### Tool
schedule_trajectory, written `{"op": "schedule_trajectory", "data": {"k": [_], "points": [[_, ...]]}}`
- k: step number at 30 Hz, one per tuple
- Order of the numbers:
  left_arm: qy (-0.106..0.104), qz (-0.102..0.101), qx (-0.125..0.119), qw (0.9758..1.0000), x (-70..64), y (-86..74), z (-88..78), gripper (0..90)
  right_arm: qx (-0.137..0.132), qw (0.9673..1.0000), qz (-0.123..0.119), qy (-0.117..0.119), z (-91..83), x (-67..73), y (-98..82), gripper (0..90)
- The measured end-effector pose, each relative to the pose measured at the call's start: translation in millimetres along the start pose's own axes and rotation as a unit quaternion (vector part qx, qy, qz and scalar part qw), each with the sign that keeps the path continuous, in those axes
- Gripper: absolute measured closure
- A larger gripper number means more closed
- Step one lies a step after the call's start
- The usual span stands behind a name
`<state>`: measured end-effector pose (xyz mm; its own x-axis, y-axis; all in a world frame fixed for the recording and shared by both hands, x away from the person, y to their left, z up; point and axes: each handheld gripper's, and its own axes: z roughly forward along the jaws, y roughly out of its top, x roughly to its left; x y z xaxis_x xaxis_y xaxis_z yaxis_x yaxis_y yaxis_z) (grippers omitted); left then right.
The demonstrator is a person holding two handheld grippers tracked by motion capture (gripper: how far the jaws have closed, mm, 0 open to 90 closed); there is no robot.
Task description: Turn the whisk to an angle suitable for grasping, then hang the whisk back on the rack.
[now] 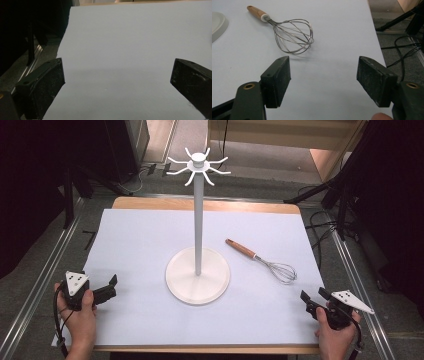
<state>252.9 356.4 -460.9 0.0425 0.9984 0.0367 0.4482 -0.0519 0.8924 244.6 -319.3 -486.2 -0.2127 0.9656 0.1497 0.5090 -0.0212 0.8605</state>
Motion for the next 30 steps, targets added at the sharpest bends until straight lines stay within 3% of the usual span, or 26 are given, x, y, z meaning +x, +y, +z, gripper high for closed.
{"op": "schedule_trajectory", "data": {"k": [9,11,15,19,21,25,28,30], "points": [[-0.003,-0.003,0.002,1.0000,0.6,-0.2,0.0,0.0,-0.010,0.9997,-0.021,-0.002,-0.2,4.8,1.5,35.0],[-0.006,-0.007,-0.002,1.0000,1.2,-0.5,-0.5,0.1,-0.002,0.9990,-0.035,-0.027,2.8,7.1,1.1,34.7],[-0.008,-0.012,-0.007,0.9999,2.9,-1.0,-1.5,0.2,0.018,0.9987,-0.047,-0.011,4.3,9.5,1.5,36.6],[-0.008,-0.012,-0.008,0.9999,2.8,-1.1,-1.6,0.2,0.038,0.9983,-0.042,-0.014,6.7,12.0,3.4,36.6],[0.002,-0.002,-0.005,1.0000,0.1,-1.0,-1.3,0.2,0.035,0.9982,-0.043,0.020,6.6,15.2,5.1,34.2],[0.005,0.008,-0.007,0.9999,-1.8,-1.4,-1.8,0.2,0.049,0.9966,-0.062,0.024,13.5,26.0,12.3,31.6],[0.006,0.009,-0.011,0.9999,-2.6,-1.7,-2.0,0.2,0.071,0.9923,-0.084,0.057,22.9,33.5,18.8,33.5],[0.007,0.010,-0.011,0.9999,-2.7,-1.7,-2.0,0.2,0.070,0.9906,-0.096,0.069,28.4,38.0,21.7,38.5]]}}
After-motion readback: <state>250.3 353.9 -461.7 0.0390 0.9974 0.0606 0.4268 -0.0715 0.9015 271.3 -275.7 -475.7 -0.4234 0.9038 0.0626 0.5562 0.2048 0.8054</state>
